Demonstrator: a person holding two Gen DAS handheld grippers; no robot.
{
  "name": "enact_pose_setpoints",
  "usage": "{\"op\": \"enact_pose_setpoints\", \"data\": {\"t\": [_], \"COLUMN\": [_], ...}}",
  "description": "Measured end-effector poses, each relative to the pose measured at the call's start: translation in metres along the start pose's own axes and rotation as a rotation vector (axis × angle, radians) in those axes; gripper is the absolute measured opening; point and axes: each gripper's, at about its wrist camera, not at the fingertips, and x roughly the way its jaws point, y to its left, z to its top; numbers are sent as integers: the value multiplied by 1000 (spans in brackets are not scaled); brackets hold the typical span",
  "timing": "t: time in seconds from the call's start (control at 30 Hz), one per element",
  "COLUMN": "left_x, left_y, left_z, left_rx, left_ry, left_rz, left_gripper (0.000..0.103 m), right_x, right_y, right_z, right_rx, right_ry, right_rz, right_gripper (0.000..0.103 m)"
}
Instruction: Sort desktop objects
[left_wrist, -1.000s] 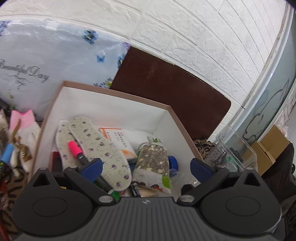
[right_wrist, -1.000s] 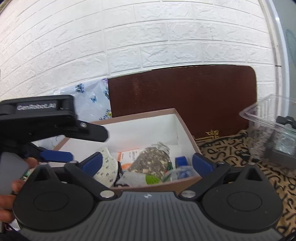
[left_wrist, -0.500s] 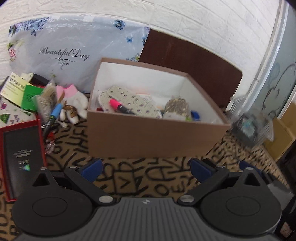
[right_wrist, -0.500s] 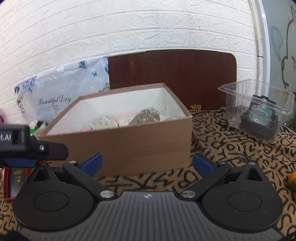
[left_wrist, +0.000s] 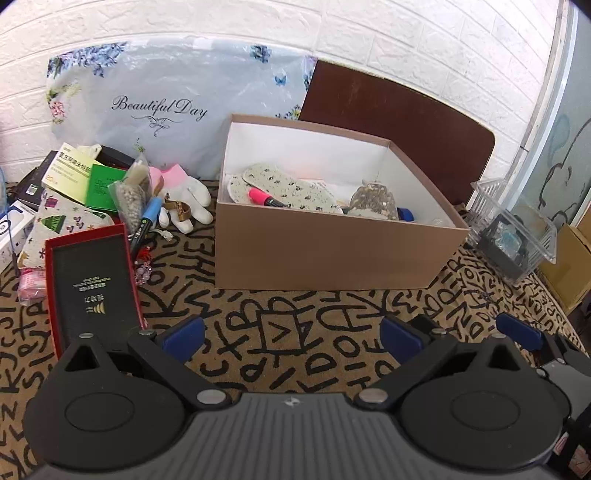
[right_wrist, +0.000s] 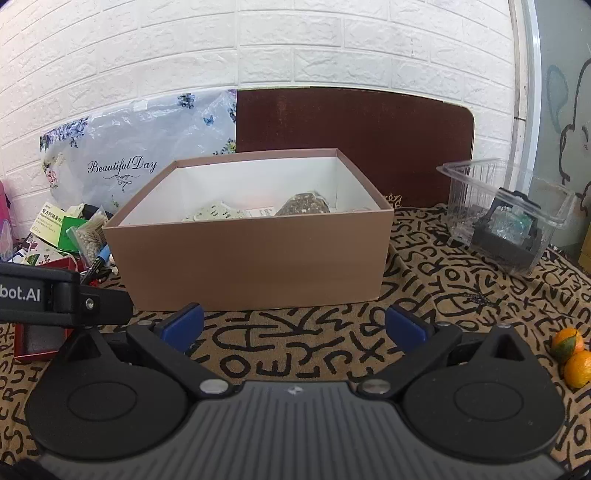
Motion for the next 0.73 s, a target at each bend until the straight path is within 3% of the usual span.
{"op": "enact_pose_setpoints", "data": {"t": [0.73], "left_x": [-31], "left_y": [2], "left_z": [-9], "left_rx": [21], "left_ry": [-45], "left_rz": [-39], "left_gripper": [103], "right_x": [-24], "right_y": [11], "right_z": [-4], "right_rx": [6], "right_ry": [8], "right_rz": [-29], "right_gripper": [101]}}
